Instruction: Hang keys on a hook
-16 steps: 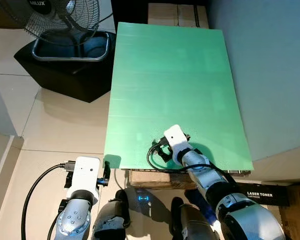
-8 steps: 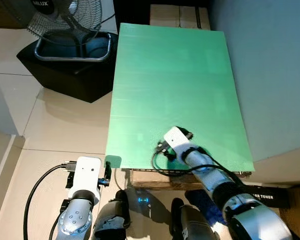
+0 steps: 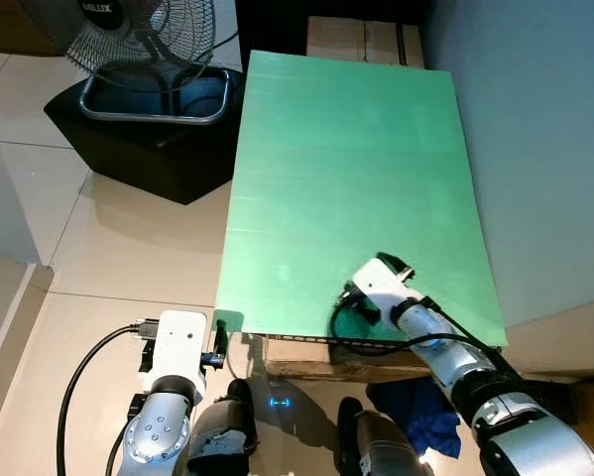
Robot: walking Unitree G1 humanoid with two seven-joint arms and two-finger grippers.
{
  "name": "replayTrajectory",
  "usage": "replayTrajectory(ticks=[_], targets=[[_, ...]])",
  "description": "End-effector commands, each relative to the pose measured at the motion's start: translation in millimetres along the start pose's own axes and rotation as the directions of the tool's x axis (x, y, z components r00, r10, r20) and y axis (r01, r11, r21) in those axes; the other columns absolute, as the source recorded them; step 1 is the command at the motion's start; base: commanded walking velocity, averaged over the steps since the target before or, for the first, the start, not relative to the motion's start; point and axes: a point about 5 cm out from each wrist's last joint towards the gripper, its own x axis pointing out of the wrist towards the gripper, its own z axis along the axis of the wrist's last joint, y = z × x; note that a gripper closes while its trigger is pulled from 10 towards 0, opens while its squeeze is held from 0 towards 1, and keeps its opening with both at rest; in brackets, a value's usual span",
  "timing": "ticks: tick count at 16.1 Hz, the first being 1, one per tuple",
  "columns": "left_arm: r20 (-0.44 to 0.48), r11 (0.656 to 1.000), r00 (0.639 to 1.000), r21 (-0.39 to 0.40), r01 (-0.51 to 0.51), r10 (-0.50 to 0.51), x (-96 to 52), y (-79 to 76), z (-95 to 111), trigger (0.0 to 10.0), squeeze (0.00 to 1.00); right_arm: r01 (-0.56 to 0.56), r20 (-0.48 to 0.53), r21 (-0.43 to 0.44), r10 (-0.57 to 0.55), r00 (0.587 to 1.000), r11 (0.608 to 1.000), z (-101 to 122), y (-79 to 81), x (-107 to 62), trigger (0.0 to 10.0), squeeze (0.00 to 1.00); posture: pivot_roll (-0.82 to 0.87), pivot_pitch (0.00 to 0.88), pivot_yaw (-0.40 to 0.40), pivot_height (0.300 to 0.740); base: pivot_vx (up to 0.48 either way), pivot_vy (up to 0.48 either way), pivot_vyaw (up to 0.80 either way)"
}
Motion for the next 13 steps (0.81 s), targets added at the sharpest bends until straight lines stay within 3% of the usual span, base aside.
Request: replayTrajectory(ticks=[1,5,8,11,13], targets=[[-0.021,1.0,1.0,-0.005,0.001,-0.001,-2.0,-1.6,-6.1,10.0,0.0,-0.01,-0.253,0.042,0.02,0.967,0.999,-61.7,11.2,-27.3,10.0,0.0,-0.05,0.364,-0.033,0.74,0.0,0.0,0.0],[-0.007,1.0,1.0,-0.013,-0.012,0.012,-2.1,-1.0,-4.4,10.0,0.0,0.067,-0.096,0.053,-0.061,0.993,0.996,-37.8,4.0,-20.2,10.0,0.0,-0.06,0.364,-0.037,0.74,0.0,0.0,0.0],[-0.002,1.0,1.0,-0.015,-0.013,0.013,-1.8,-2.6,-3.9,10.0,0.0,0.112,-0.039,0.085,-0.109,0.993,0.99,-31.2,-1.2,-20.1,10.0,0.0,-0.06,0.362,-0.039,0.74,0.0,0.0,0.0],[-0.001,1.0,1.0,-0.017,-0.013,0.013,2.0,-3.7,-4.7,10.0,0.0,0.208,0.076,0.215,-0.228,0.971,0.954,-8.3,-17.0,-16.1,10.0,0.0,-0.07,0.349,-0.037,0.74,0.0,0.0,0.0],[0.004,1.0,1.0,-0.015,-0.012,0.013,9.4,-1.6,-3.8,10.0,0.0,0.215,0.108,0.277,-0.253,0.961,0.936,4.4,-18.0,-13.1,10.0,0.0,-0.07,0.32,-0.033,0.74,0.0,0.0,0.0]])
